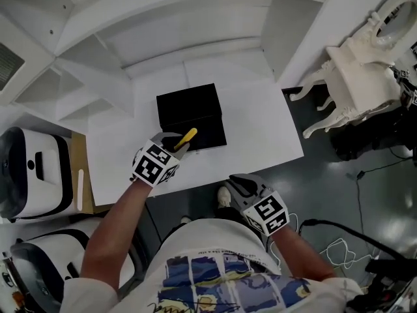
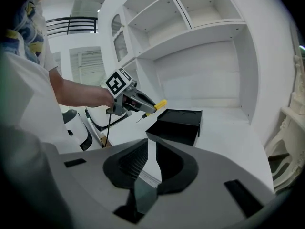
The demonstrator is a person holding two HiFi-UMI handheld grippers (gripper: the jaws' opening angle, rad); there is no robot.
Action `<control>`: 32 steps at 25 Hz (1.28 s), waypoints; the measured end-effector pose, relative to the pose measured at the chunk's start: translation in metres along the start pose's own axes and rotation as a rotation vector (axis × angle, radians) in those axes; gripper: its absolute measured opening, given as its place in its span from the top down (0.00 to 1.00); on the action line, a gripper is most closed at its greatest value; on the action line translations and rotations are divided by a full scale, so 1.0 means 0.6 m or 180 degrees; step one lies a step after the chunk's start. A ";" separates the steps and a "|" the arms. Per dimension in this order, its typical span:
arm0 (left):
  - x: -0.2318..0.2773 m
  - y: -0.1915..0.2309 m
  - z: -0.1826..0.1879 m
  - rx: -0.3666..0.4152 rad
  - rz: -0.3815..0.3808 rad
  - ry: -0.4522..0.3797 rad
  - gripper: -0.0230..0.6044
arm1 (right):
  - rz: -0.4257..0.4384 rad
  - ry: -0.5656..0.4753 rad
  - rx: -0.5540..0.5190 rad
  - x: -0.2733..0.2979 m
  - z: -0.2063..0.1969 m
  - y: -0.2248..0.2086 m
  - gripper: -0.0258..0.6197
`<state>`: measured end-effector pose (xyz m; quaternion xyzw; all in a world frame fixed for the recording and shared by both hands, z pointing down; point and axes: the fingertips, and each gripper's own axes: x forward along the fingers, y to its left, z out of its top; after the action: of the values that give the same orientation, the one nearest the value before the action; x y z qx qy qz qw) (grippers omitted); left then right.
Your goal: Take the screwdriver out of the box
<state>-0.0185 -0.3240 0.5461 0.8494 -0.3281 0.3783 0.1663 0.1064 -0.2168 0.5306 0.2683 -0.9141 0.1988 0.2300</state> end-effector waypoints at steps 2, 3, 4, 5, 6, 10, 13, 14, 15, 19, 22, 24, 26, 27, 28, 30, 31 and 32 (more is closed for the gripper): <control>-0.033 -0.005 -0.005 -0.0059 -0.0014 -0.0106 0.83 | 0.0018 0.0002 -0.0024 0.009 0.004 0.020 0.85; -0.050 -0.008 -0.008 -0.0088 -0.0019 -0.0159 0.83 | 0.0026 0.0004 -0.0038 0.014 0.006 0.030 0.86; -0.066 -0.010 -0.012 -0.0120 -0.0022 -0.0216 0.83 | 0.0031 0.0006 -0.0054 0.019 0.009 0.039 0.86; -0.083 -0.012 -0.015 -0.0155 -0.0021 -0.0277 0.83 | 0.0036 0.0009 -0.0073 0.024 0.011 0.048 0.86; -0.100 -0.014 -0.020 -0.0192 -0.0018 -0.0337 0.83 | 0.0041 0.0011 -0.0091 0.028 0.014 0.058 0.86; -0.167 -0.023 -0.039 -0.0298 0.0012 -0.0547 0.83 | 0.0062 0.0014 -0.0150 0.043 0.021 0.100 0.87; -0.212 -0.033 -0.055 -0.0334 0.0031 -0.0690 0.83 | 0.0070 0.0045 -0.0202 0.051 0.019 0.132 0.88; -0.227 -0.037 -0.060 -0.0338 0.0038 -0.0735 0.83 | 0.0073 0.0053 -0.0216 0.053 0.018 0.143 0.88; -0.240 -0.041 -0.065 -0.0339 0.0046 -0.0779 0.83 | 0.0073 0.0057 -0.0231 0.055 0.018 0.153 0.89; -0.293 -0.062 -0.085 -0.0363 0.0062 -0.0956 0.83 | 0.0025 0.0048 -0.0285 0.057 0.018 0.188 0.90; -0.327 -0.083 -0.105 -0.0365 0.0060 -0.1058 0.83 | 0.0002 0.0026 -0.0311 0.059 0.020 0.218 0.90; -0.346 -0.099 -0.120 -0.0349 0.0052 -0.1126 0.83 | 0.0003 0.0019 -0.0340 0.060 0.019 0.239 0.91; -0.365 -0.116 -0.133 -0.0337 0.0049 -0.1196 0.83 | 0.0018 0.0020 -0.0378 0.061 0.016 0.259 0.91; -0.374 -0.124 -0.139 -0.0337 0.0049 -0.1226 0.83 | 0.0025 0.0023 -0.0397 0.061 0.015 0.270 0.91; -0.383 -0.133 -0.145 -0.0338 0.0049 -0.1253 0.83 | 0.0030 0.0024 -0.0415 0.060 0.014 0.280 0.91; -0.402 -0.150 -0.156 -0.0338 0.0046 -0.1298 0.83 | 0.0036 0.0018 -0.0449 0.055 0.011 0.301 0.91; -0.410 -0.159 -0.162 -0.0336 0.0044 -0.1317 0.83 | 0.0038 0.0015 -0.0466 0.052 0.010 0.311 0.91; -0.417 -0.167 -0.169 -0.0335 0.0042 -0.1331 0.83 | 0.0040 0.0013 -0.0481 0.050 0.008 0.320 0.91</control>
<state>-0.1287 -0.0890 0.4210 0.8974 -0.3803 0.1774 0.1362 -0.0291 -0.0816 0.4964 0.2440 -0.9277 0.1313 0.2502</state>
